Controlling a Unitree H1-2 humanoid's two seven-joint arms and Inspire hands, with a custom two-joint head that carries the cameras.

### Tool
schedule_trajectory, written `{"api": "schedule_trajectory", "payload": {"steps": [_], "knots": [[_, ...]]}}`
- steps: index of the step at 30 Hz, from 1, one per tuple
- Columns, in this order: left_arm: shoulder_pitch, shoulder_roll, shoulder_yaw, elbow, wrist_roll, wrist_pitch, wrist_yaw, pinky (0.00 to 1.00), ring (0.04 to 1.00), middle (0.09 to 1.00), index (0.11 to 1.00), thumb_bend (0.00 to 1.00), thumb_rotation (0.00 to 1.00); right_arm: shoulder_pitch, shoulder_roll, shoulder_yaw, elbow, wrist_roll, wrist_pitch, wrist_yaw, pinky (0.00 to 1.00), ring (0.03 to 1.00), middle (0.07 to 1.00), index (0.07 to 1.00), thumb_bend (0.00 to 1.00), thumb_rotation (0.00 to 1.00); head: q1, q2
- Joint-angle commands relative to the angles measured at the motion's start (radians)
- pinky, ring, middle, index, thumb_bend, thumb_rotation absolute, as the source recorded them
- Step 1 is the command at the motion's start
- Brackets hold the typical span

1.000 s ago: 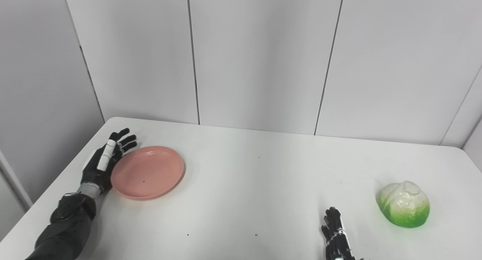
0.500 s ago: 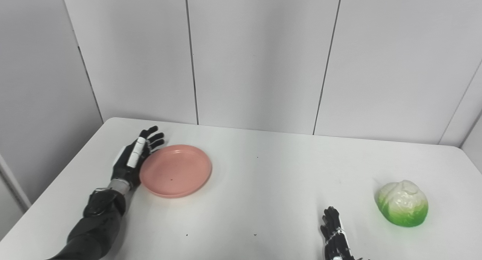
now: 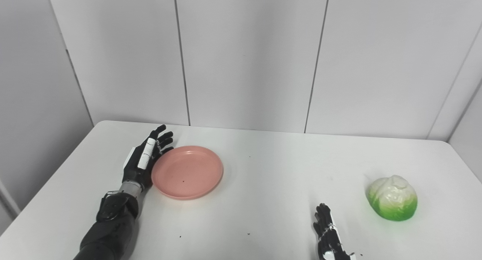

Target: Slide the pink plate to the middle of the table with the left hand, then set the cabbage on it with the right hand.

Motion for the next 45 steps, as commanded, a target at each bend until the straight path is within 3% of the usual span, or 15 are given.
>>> {"api": "schedule_trajectory", "payload": {"steps": [1,15,23,34,45], "knots": [[0.038,-0.035,-0.006,0.01,-0.001,0.004,0.007,0.81,0.871,0.828,0.847,0.93,0.78,0.067,0.005,0.019,0.016,-0.014,0.078,-0.005,1.0,0.986,0.969,0.957,0.89,0.98,-0.008,0.002],[0.043,-0.114,-0.044,-0.053,0.011,0.078,0.031,0.87,0.893,0.846,0.866,0.92,0.78,0.061,0.039,0.056,0.0,-0.073,0.083,-0.053,1.0,0.982,0.971,0.964,0.89,0.97,-0.095,0.026],[0.047,-0.143,-0.068,-0.055,0.024,0.083,0.033,0.88,0.897,0.854,0.874,0.96,0.8,0.058,0.049,0.079,-0.008,-0.09,0.092,-0.078,1.0,0.984,0.97,0.967,0.89,0.98,-0.139,0.035],[0.06,-0.185,-0.059,-0.06,0.007,0.099,0.03,0.9,0.895,0.85,0.869,0.94,0.77,0.051,0.066,0.118,-0.007,-0.12,0.097,-0.116,1.0,0.986,0.976,0.973,0.87,1.0,-0.215,0.041],[0.053,-0.189,-0.07,-0.044,0.014,0.089,0.01,0.9,0.905,0.868,0.896,0.95,0.78,0.036,0.078,0.152,0.003,-0.144,0.084,-0.152,1.0,0.99,0.98,0.984,0.84,1.0,-0.269,0.043]]}}
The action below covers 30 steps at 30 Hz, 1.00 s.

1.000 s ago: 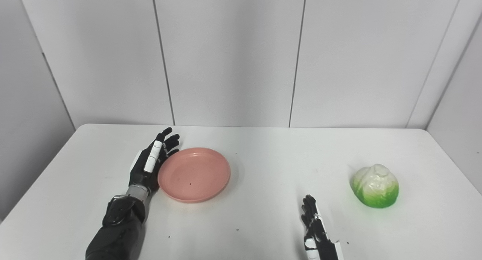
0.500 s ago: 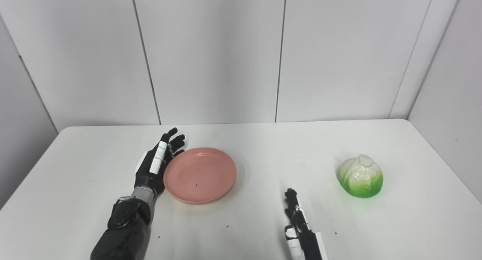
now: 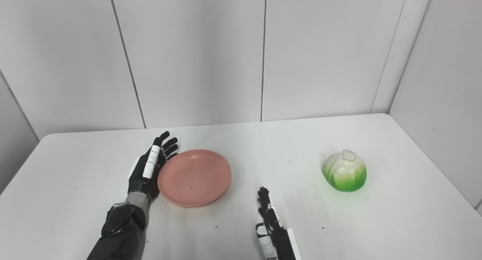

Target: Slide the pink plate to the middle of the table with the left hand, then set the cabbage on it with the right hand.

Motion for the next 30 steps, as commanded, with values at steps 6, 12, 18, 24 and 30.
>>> {"api": "schedule_trajectory", "payload": {"steps": [6,12,18,24,30], "knots": [[0.038,-0.013,0.001,0.057,-0.007,-0.018,-0.013,0.88,0.9,0.87,0.881,0.95,0.78,0.035,0.035,0.012,0.022,-0.018,0.013,-0.01,1.0,0.996,0.987,0.989,0.83,1.0,-0.006,-0.002],[0.032,-0.003,0.007,0.073,-0.009,-0.022,-0.017,0.9,0.904,0.864,0.88,0.95,0.78,0.027,0.024,0.008,0.017,-0.051,0.001,-0.02,1.0,1.0,1.0,0.999,0.81,0.99,-0.01,-0.002],[0.014,0.007,0.012,0.105,-0.013,-0.037,-0.027,0.91,0.906,0.863,0.879,0.95,0.79,0.029,0.027,-0.008,-0.073,-0.033,0.071,-0.025,0.99,1.0,1.0,1.0,0.93,0.83,-0.023,-0.005],[-0.012,0.014,0.018,0.15,-0.014,-0.052,-0.041,0.9,0.901,0.865,0.881,0.94,0.79,0.002,-0.02,-0.041,-0.229,-0.069,0.186,-0.009,0.84,0.991,1.0,1.0,1.0,0.48,-0.041,-0.012],[-0.033,0.01,0.028,0.198,-0.017,-0.072,-0.049,0.91,0.898,0.856,0.876,0.95,0.78,-0.073,-0.145,-0.098,-0.393,-0.072,0.354,0.089,0.84,0.985,1.0,1.0,1.0,0.36,-0.05,-0.023]]}}
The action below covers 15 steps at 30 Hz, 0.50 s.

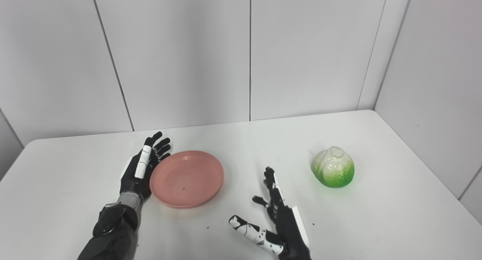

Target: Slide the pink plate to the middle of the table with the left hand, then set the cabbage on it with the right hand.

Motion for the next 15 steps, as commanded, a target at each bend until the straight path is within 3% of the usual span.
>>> {"api": "schedule_trajectory", "payload": {"steps": [1,8,15], "knots": [[0.036,-0.006,0.006,0.053,-0.015,-0.006,-0.012,0.91,0.898,0.855,0.876,0.95,0.77,-0.047,-0.082,-0.027,-0.077,-0.005,0.056,0.048,0.84,0.984,1.0,1.0,1.0,0.35,0.001,0.001],[0.027,-0.004,0.008,0.074,-0.003,-0.019,-0.009,0.89,0.906,0.859,0.887,0.95,0.79,-0.189,-0.279,-0.079,-0.172,-0.019,0.229,0.155,0.82,0.967,1.0,1.0,1.0,0.35,-0.003,-0.002],[0.02,0.004,0.013,0.099,-0.007,-0.03,-0.018,0.89,0.906,0.863,0.904,0.98,0.78,-0.335,-0.49,-0.062,-0.227,-0.049,0.387,0.317,0.82,0.983,1.0,1.0,1.0,0.35,-0.031,-0.008]]}}
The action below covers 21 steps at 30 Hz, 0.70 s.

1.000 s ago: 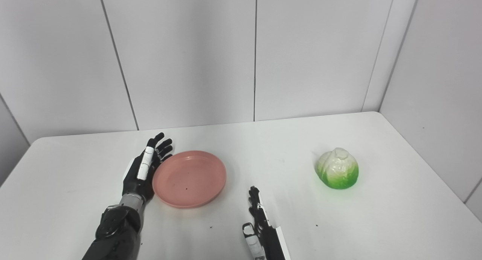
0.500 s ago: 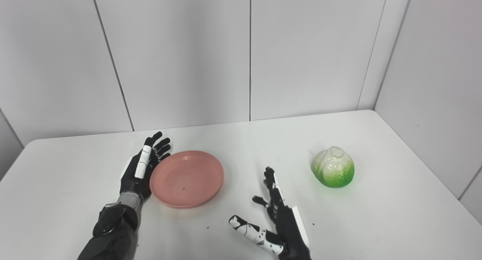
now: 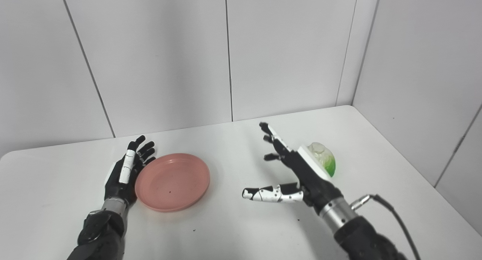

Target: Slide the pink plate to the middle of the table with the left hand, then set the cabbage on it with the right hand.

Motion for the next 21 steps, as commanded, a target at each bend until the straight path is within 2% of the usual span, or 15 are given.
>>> {"api": "schedule_trajectory", "payload": {"steps": [1,6,9,12,13,16,21], "knots": [[0.042,0.0,0.003,0.046,-0.01,-0.001,-0.012,0.89,0.906,0.863,0.905,0.98,0.78,-0.074,-0.074,-0.005,-0.032,-0.013,0.041,0.065,0.82,0.986,1.0,1.0,1.0,0.35,0.0,0.001],[0.039,0.005,0.009,0.055,-0.01,-0.003,-0.015,0.89,0.899,0.859,0.913,0.98,0.78,-0.171,-0.161,-0.007,-0.009,-0.029,0.048,0.18,0.87,0.99,1.0,1.0,1.0,0.33,-0.001,0.001],[0.036,0.007,0.011,0.061,-0.009,-0.006,-0.013,0.88,0.895,0.854,0.912,0.99,0.78,-0.234,-0.192,-0.004,-0.002,-0.127,0.048,0.276,0.86,0.97,1.0,1.0,1.0,0.37,-0.005,-0.002],[0.034,0.008,0.014,0.068,-0.011,-0.008,-0.017,0.88,0.893,0.857,0.918,0.99,0.78,-0.283,-0.192,-0.022,0.004,-0.202,0.048,0.381,0.84,0.966,0.995,0.991,1.0,0.34,-0.005,-0.003],[0.033,0.009,0.015,0.068,-0.011,-0.007,-0.018,0.88,0.892,0.858,0.919,0.99,0.78,-0.301,-0.195,-0.025,0.006,-0.233,0.048,0.421,0.83,0.966,0.998,0.997,1.0,0.36,-0.005,-0.004],[0.03,0.009,0.016,0.072,-0.01,-0.012,-0.02,0.88,0.893,0.859,0.923,0.99,0.78,-0.361,-0.212,-0.041,0.024,-0.318,0.048,0.553,0.87,0.996,1.0,0.997,1.0,0.35,-0.005,-0.004],[0.029,0.012,0.014,0.075,-0.005,-0.016,-0.017,0.86,0.885,0.854,0.92,1.0,0.79,-0.438,-0.304,0.016,0.079,-0.396,0.048,0.639,0.82,0.97,0.999,0.988,1.0,0.36,-0.002,-0.003]]}}
